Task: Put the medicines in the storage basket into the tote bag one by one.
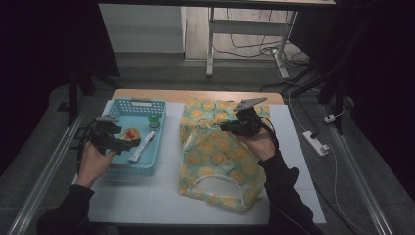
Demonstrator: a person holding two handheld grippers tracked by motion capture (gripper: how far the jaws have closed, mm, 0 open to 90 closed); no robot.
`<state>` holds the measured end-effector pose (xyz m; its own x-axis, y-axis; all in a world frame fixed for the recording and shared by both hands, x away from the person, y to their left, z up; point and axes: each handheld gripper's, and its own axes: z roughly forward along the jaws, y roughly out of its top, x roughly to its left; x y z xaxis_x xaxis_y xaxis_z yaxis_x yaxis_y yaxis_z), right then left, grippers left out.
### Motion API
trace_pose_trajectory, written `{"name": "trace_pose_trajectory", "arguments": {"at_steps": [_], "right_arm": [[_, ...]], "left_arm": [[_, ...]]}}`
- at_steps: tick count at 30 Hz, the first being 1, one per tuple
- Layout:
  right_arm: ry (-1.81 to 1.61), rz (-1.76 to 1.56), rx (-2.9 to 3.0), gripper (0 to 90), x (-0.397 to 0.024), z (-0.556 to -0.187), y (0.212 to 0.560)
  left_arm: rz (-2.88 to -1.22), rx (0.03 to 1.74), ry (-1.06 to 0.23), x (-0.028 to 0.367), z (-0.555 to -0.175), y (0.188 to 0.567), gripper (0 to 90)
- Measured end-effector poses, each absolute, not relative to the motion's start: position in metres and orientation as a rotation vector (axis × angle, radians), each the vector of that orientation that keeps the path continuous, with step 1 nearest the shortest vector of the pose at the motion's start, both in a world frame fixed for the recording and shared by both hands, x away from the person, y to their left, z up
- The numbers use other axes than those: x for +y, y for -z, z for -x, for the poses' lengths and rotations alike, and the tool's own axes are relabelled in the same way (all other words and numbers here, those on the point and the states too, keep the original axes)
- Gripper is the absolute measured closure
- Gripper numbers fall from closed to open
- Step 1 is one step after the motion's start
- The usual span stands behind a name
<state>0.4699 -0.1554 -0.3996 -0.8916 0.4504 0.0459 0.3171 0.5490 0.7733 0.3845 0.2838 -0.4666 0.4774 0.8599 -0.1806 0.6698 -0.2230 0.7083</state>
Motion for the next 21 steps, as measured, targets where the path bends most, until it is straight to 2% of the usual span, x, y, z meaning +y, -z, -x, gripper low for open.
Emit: {"name": "trace_pose_trajectory", "arguments": {"at_steps": [21], "right_arm": [[-1.265,-0.651,2.627,89.6,-0.155,-0.469,0.4]], "left_arm": [[-2.051,1.4,-0.326,0.293,-0.443,0.488,0.0]]}}
